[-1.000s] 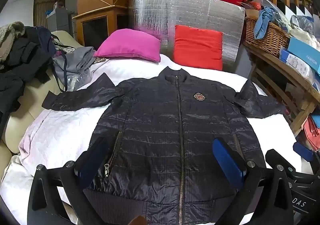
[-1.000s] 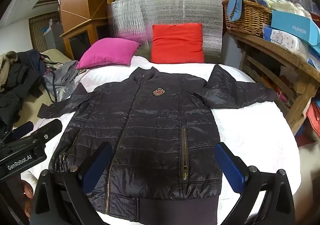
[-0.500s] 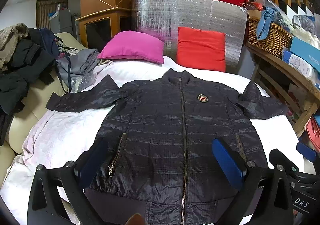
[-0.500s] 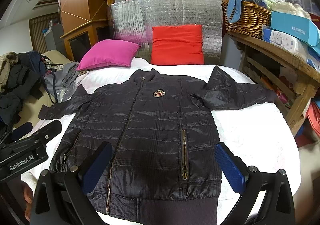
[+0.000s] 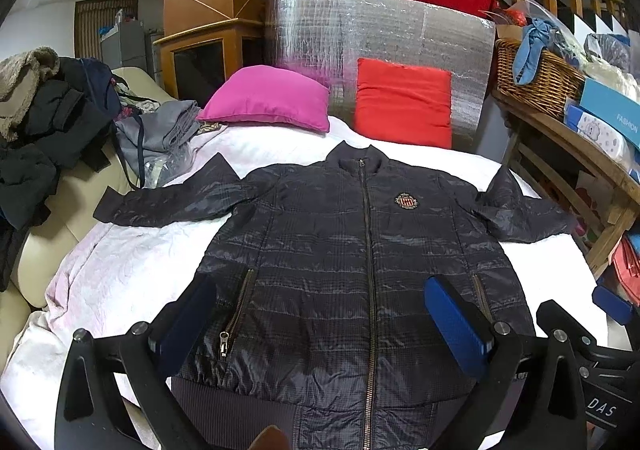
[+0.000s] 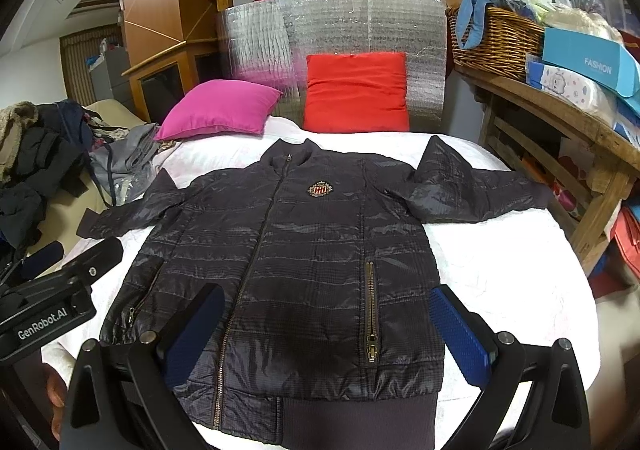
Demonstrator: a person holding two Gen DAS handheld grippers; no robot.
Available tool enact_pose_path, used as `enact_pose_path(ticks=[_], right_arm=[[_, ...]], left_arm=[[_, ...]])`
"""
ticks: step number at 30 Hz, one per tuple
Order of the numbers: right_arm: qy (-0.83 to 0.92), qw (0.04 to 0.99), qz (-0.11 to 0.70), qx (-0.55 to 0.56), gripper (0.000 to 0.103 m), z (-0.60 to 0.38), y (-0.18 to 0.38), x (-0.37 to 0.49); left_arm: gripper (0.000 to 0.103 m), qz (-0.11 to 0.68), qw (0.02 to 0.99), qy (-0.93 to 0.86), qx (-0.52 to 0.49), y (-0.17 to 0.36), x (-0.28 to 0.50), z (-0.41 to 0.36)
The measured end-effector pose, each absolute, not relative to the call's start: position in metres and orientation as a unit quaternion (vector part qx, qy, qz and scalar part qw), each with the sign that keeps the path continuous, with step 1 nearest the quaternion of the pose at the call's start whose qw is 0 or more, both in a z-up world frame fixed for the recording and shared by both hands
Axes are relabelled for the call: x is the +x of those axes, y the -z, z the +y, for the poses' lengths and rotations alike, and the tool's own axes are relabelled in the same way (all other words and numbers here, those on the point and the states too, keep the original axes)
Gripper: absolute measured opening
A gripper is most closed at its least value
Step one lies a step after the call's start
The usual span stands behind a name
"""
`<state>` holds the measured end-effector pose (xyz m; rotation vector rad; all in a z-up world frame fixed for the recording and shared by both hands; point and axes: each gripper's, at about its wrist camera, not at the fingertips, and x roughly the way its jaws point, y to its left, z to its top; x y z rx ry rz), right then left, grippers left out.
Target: Fold large clothes
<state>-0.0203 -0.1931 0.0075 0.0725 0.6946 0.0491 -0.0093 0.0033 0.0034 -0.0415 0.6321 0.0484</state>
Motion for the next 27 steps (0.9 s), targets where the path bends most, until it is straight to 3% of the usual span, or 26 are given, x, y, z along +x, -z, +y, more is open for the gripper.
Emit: enact_pose_path(ticks=[27], right_arm=[[-0.020,0.941,0.336,0.030,0.103,-0.1919,-0.0090,-0.0182]], left_arm=[[0.103,0.319,0.947,-0.027,-0.014,-0.0029,-0.0065,0.0025]])
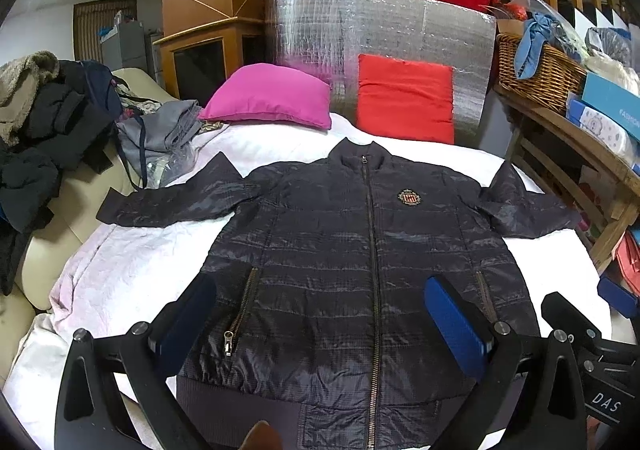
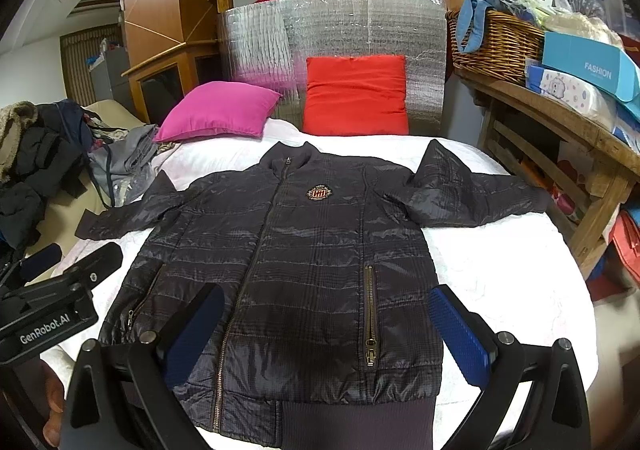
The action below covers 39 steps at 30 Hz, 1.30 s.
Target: Fold large clothes
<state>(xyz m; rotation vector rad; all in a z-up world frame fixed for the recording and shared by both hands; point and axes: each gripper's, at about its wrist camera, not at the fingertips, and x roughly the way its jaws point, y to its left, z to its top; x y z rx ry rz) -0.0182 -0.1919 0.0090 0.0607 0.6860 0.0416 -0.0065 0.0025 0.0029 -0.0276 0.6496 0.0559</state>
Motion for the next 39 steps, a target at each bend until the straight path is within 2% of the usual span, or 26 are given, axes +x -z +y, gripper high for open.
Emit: enact_pose_path(ticks=[39], right_arm=[[-0.014,0.944,0.328,0.028,0.103,-0.1926,-0.0133,-0.0187]], left_arm=[[0.103,0.329,0.944,-0.024,-0.023,0.0002,-0.0051,0.0053]])
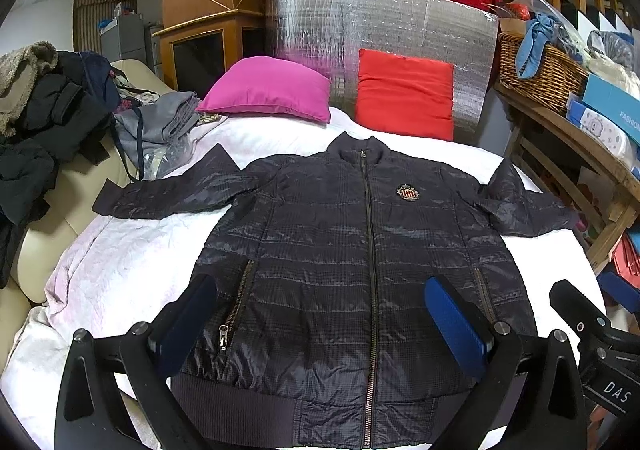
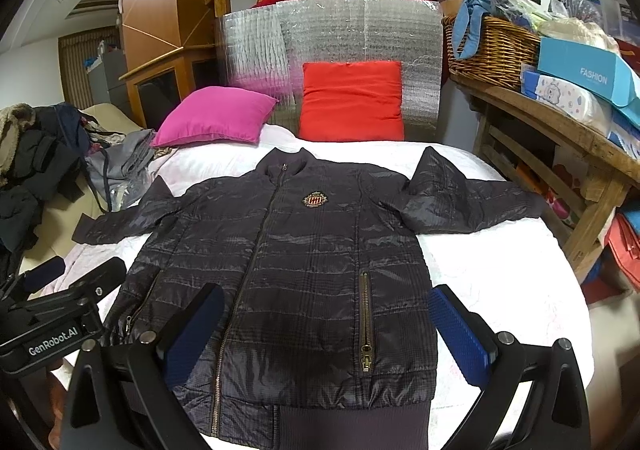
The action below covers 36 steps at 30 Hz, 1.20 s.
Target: Fold large clothes
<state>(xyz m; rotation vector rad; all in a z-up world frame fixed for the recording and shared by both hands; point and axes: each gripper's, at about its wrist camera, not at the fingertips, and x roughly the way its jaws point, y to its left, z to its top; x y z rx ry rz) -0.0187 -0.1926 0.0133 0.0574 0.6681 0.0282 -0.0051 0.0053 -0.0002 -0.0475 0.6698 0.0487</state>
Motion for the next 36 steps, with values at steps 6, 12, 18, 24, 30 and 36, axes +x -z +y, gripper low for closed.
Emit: enact_pose_path(ticks=[6,12,18,24,30,36], right_arm=[[-0.012,0.945,0.327,0.028,0.103,-0.193,-0.014,-0.019],[-0.016,0.943,0.332,0.033,0.103,-0.197,-0.011,-0.017],[-0.025,0.919,0.374,0.125,0.103,-0.256,0.017,0.007],[-0.019,0.876,0.372,0.307,0.103,-0.381,0.061,0.049],[0.016,0.808,0.337,0.484,0.103,-0.505,0.103,0.117],[0.061,0.750,0.319,0.577,0.091,-0.586,0.152,0.190]], left_arm=[[0.103,0.328,0.944,-0.025,-0.022,0.000,-0.005,0.005],[0.103,0.335,0.942,-0.023,-0.028,0.005,-0.001,0.006],[0.103,0.369,0.927,-0.025,-0.060,0.027,0.024,0.024],[0.103,0.398,0.914,-0.027,-0.068,0.053,0.059,0.032],[0.103,0.405,0.913,-0.019,-0.047,0.064,0.080,0.022],[0.103,0.402,0.913,-0.012,-0.067,0.067,0.089,0.027]])
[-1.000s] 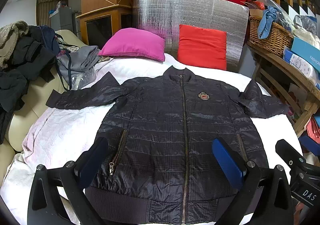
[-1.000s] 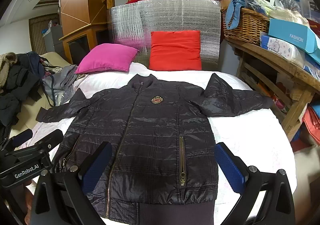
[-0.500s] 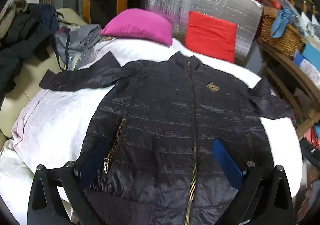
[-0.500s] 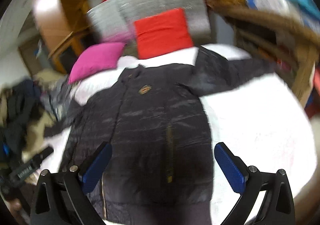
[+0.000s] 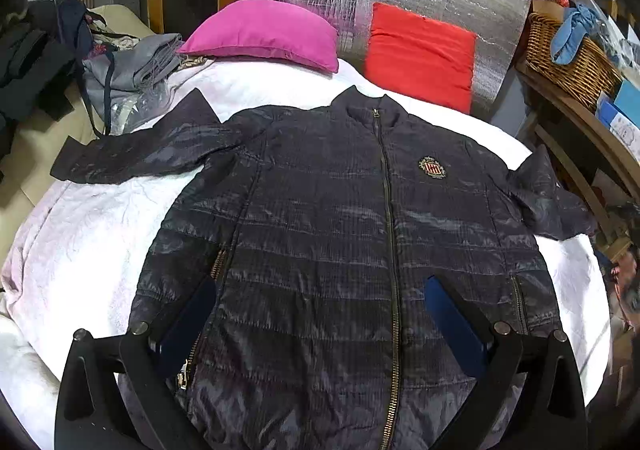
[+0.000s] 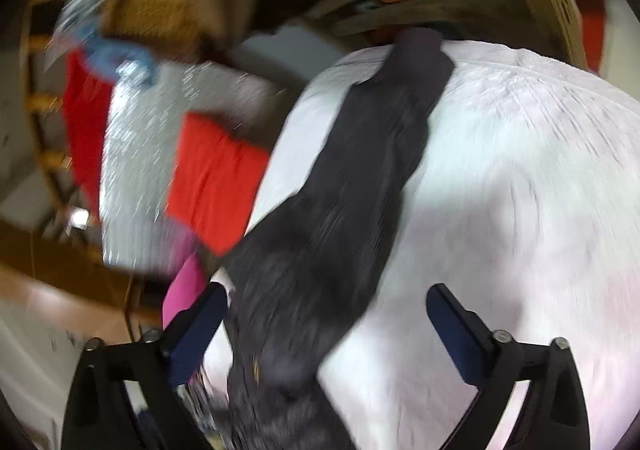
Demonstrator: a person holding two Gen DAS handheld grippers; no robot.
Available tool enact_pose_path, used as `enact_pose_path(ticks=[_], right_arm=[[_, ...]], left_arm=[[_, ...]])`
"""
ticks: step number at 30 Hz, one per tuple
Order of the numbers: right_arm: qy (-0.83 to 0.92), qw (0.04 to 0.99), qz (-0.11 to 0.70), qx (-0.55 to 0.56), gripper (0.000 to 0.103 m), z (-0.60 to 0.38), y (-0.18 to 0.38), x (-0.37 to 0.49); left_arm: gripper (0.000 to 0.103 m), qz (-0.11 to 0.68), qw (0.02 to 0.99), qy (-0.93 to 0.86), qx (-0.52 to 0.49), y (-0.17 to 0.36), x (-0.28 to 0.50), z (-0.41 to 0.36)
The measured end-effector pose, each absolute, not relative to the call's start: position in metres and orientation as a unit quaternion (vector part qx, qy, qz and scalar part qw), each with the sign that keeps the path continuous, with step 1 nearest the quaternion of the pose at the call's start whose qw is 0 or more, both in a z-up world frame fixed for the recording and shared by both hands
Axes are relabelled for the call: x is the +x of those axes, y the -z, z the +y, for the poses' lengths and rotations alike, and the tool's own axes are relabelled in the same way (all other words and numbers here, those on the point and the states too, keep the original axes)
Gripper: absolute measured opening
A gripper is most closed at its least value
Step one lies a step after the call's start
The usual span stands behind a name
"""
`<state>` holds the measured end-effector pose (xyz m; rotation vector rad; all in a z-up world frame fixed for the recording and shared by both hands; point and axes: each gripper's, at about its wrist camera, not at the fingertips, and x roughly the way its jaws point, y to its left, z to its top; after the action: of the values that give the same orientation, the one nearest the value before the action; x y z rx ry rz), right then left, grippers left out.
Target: Fold large clothes
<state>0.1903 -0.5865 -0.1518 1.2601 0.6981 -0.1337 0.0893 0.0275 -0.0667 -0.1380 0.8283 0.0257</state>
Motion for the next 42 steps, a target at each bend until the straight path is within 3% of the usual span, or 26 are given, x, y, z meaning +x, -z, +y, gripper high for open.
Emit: enact_pose_path(ticks=[2,7,9,10,13,17,22,26,28,30,32,33,42], right_arm=[[0.080,0.747,0.325,0.575,0.084,-0.598,0.162,0.208],[0.132,0.746,0.338,0.559,0.080,-0.622,0.182,0.245],[0.145,0.744,0.341,0.556,0.056,-0.631,0.184,0.252],[0.148,0.744,0.352,0.548,0.030,-0.633,0.184,0.257],[0.163,0.777,0.380,0.474,0.014,-0.623,0.156,0.275],[0.151,0.863,0.364,0.314,0.009,-0.568,0.085,0.291],[0.105,0.950,0.280,0.094,0.009,-0.436,-0.016,0.302],[0.013,0.970,0.236,-0.050,0.009,-0.305,-0.035,0.286],[-0.035,0.966,0.238,-0.096,0.010,-0.247,-0.019,0.279],[-0.097,0.950,0.278,-0.102,0.022,-0.200,0.015,0.277],[-0.157,0.927,0.332,-0.070,0.093,-0.177,0.050,0.274],[-0.178,0.918,0.353,-0.039,0.098,-0.171,0.065,0.272],[-0.201,0.879,0.375,0.218,0.098,-0.252,0.081,0.248]], left_arm=[[0.103,0.404,0.912,-0.014,-0.068,0.072,0.091,0.030],[0.103,0.417,0.906,-0.024,-0.071,0.086,0.095,0.042],[0.103,0.419,0.904,-0.030,-0.075,0.090,0.095,0.048],[0.103,0.421,0.903,-0.032,-0.079,0.092,0.095,0.052],[0.103,0.424,0.901,-0.040,-0.084,0.097,0.097,0.062],[0.103,0.418,0.902,-0.044,-0.100,0.099,0.096,0.074],[0.103,0.412,0.903,-0.042,-0.111,0.096,0.092,0.080],[0.103,0.406,0.905,-0.044,-0.119,0.091,0.087,0.084],[0.103,0.402,0.907,-0.046,-0.120,0.087,0.084,0.087],[0.103,0.398,0.908,-0.050,-0.121,0.084,0.082,0.091],[0.103,0.398,0.908,-0.052,-0.124,0.082,0.082,0.094],[0.103,0.398,0.908,-0.051,-0.124,0.080,0.082,0.096],[0.103,0.412,0.897,0.013,-0.159,0.072,0.127,0.087]])
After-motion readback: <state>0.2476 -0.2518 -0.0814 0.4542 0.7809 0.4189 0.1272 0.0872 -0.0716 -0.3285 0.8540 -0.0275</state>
